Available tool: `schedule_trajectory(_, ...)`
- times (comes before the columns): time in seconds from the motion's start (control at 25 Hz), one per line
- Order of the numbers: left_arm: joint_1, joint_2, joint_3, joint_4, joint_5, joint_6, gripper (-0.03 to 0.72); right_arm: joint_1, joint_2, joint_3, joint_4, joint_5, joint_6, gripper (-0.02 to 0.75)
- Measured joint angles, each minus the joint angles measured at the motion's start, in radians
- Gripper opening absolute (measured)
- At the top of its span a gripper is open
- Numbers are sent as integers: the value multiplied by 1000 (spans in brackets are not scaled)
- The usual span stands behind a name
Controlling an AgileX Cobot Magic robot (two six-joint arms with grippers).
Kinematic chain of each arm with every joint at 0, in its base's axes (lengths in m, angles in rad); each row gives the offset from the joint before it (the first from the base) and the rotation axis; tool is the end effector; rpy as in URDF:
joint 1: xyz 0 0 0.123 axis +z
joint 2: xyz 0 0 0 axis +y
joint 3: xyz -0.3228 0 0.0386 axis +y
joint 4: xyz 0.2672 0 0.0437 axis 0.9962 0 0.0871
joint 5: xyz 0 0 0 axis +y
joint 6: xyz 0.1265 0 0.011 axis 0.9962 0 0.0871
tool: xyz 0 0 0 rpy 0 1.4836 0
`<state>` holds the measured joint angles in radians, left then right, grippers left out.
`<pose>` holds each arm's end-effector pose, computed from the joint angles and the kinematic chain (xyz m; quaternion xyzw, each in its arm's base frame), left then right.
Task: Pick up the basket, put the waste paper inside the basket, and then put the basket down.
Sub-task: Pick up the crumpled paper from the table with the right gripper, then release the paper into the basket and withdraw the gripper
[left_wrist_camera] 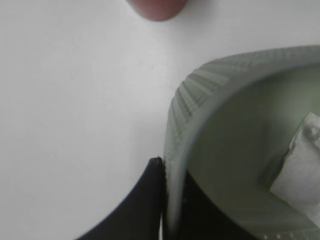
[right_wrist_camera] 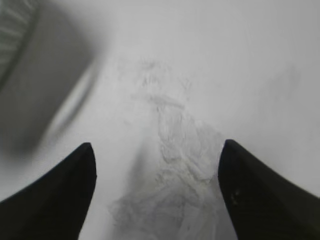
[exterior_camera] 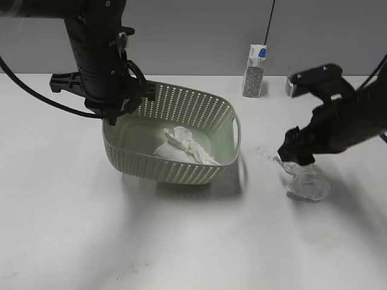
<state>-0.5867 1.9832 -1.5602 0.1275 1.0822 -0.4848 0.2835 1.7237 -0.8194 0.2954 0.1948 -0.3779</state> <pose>0.3792 -0.2350 0.2088 0.0762 0.9925 0.0113 0.0953 0.3387 0.1062 0.1462 -0.1849 0.9417 0.0543 0.2757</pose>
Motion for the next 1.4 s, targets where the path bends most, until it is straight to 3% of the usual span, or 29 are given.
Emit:
schedule_trajectory(0.2,0,0,0,1,0,1,7,0,52,119,-45,-251,0,573)
schedule_trajectory(0.52,0,0,0,0,0,2,7,0,144,126,26,-323,6,540)
schedule_trajectory(0.64,0,0,0,0,0,3,7,0,144,126,40,-322,6,386)
schedule_trajectory(0.76,0,0,0,0,0,4,7,0,120,126,44,-292,6,116)
schedule_trajectory(0.84,0,0,0,0,0,4,7,0,79,123,45,-269,6,34)
schedule_trajectory(1.08,0,0,0,0,-3,4,7,20,-148,8,70,-195,6,14)
schedule_trajectory(1.4,0,0,0,-5,-23,4,7,269,-176,-65,79,-195,6,10)
